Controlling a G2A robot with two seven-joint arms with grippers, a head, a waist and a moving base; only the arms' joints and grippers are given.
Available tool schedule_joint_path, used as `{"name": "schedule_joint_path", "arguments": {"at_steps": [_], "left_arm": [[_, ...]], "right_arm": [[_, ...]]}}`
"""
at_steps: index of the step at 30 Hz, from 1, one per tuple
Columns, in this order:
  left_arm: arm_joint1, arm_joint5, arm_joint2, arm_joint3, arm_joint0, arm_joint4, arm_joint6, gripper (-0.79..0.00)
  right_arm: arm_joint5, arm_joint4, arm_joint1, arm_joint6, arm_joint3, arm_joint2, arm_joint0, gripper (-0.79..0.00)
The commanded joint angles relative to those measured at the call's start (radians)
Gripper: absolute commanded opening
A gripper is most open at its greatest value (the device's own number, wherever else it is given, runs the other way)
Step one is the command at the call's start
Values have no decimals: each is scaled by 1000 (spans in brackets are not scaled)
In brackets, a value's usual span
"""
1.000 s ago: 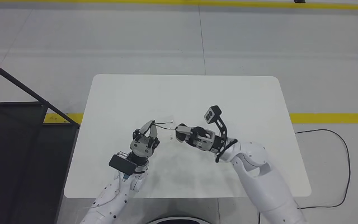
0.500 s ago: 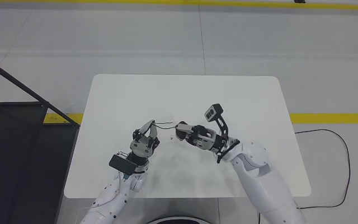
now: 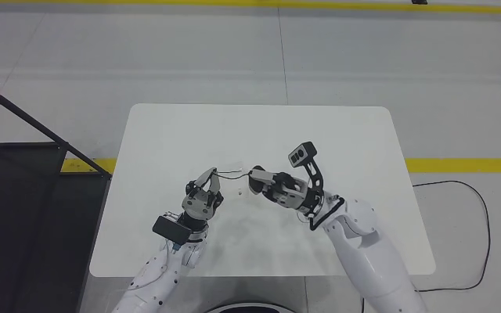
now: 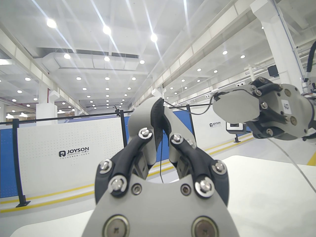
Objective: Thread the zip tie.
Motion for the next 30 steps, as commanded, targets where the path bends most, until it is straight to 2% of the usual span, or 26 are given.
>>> {"name": "schedule_joint_path", "arguments": {"at_steps": [1, 30], "left_arm": [[0, 0, 0, 0, 0, 0, 0, -785], [0, 0, 0, 0, 0, 0, 0, -785]], "right_arm": [[-8, 8, -2, 3, 2, -2, 3, -785], [-112, 92, -37, 28, 64, -55, 69, -785]]}}
